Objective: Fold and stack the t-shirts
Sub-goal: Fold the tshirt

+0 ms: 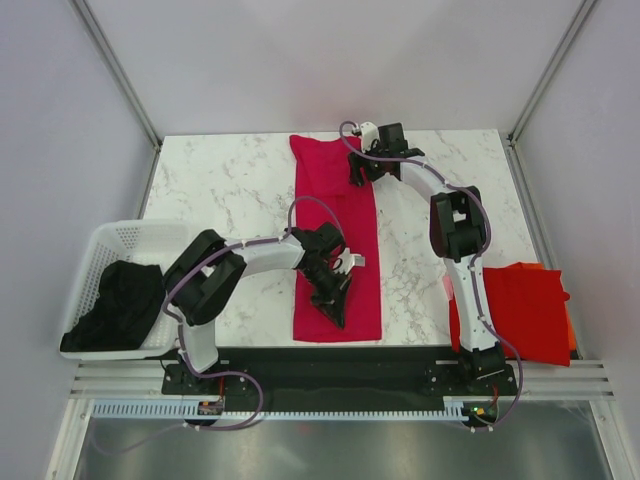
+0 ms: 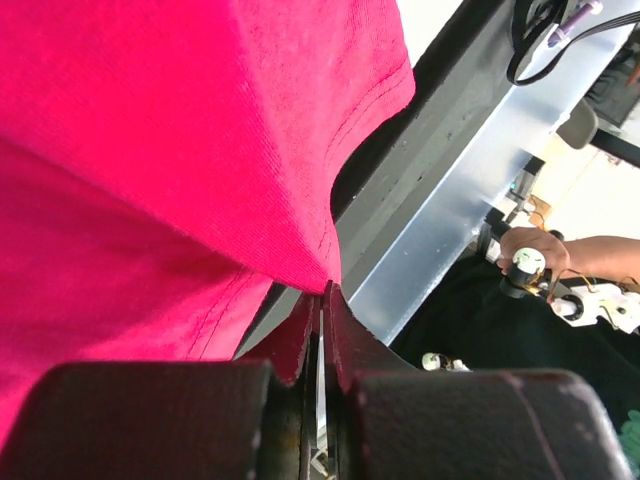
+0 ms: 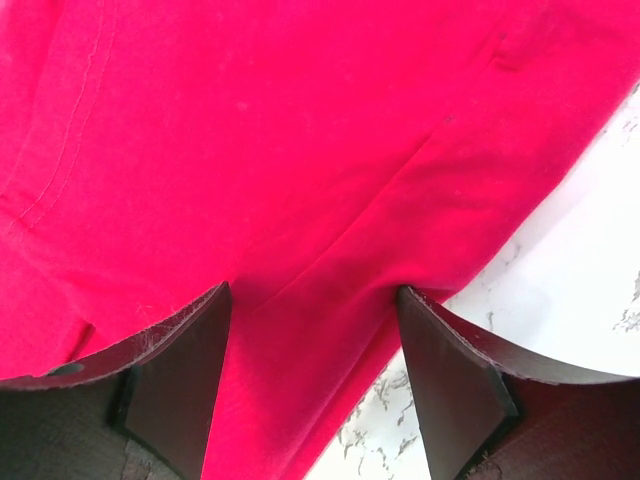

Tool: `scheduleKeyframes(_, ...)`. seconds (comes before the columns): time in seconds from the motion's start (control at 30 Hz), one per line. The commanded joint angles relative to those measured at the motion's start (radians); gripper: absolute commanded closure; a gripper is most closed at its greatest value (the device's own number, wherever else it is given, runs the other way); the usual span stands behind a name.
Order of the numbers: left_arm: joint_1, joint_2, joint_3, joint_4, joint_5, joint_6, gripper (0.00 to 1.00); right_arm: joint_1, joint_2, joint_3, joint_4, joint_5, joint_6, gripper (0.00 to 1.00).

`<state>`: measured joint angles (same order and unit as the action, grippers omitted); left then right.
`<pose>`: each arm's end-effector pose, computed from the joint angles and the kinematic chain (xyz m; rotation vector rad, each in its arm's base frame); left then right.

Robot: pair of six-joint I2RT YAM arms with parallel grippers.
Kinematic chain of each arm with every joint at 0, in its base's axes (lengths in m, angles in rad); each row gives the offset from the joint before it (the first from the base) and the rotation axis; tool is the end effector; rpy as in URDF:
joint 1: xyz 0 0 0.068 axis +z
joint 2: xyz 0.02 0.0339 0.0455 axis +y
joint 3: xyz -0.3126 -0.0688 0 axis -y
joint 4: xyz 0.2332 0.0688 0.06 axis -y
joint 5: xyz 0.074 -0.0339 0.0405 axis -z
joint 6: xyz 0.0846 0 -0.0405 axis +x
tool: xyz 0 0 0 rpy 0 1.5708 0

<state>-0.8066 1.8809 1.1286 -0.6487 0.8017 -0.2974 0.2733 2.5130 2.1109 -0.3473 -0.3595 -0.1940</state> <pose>0.1977 -0.2941 0.1647 -0.7612 -2.5447 1.0763 0.5919 0.1968 0.1569 -0.7086 2.1925 0.4567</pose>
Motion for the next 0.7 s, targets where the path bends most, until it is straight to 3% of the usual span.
scheduleKeyframes(0.0,-0.009,-0.058,-0.018,-0.023,-0.015,0.024,0.96,0.006,0.018,0.050,0.033,0.030,0.011,0.24)
scheduleKeyframes(0.13,-0.009,-0.072,-0.029,-0.028,-0.048,0.017,0.89,0.010,0.020,0.052,0.033,0.040,0.005,0.24)
scheduleKeyframes(0.23,-0.008,-0.109,-0.035,-0.051,-0.085,0.007,0.74,0.012,0.011,0.044,0.034,0.048,0.002,0.24)
scheduleKeyframes(0.37,0.003,-0.209,-0.039,-0.110,-0.272,0.012,0.51,0.010,-0.054,0.023,0.037,0.083,0.007,0.23)
scheduleKeyframes(0.53,0.145,-0.324,-0.023,-0.181,-0.499,-0.017,0.43,-0.028,-0.280,-0.087,0.039,0.145,0.094,0.20)
scheduleKeyframes(0.67,0.317,-0.321,-0.027,-0.187,-0.451,-0.127,0.44,-0.071,-0.463,-0.302,0.022,0.018,0.186,0.21)
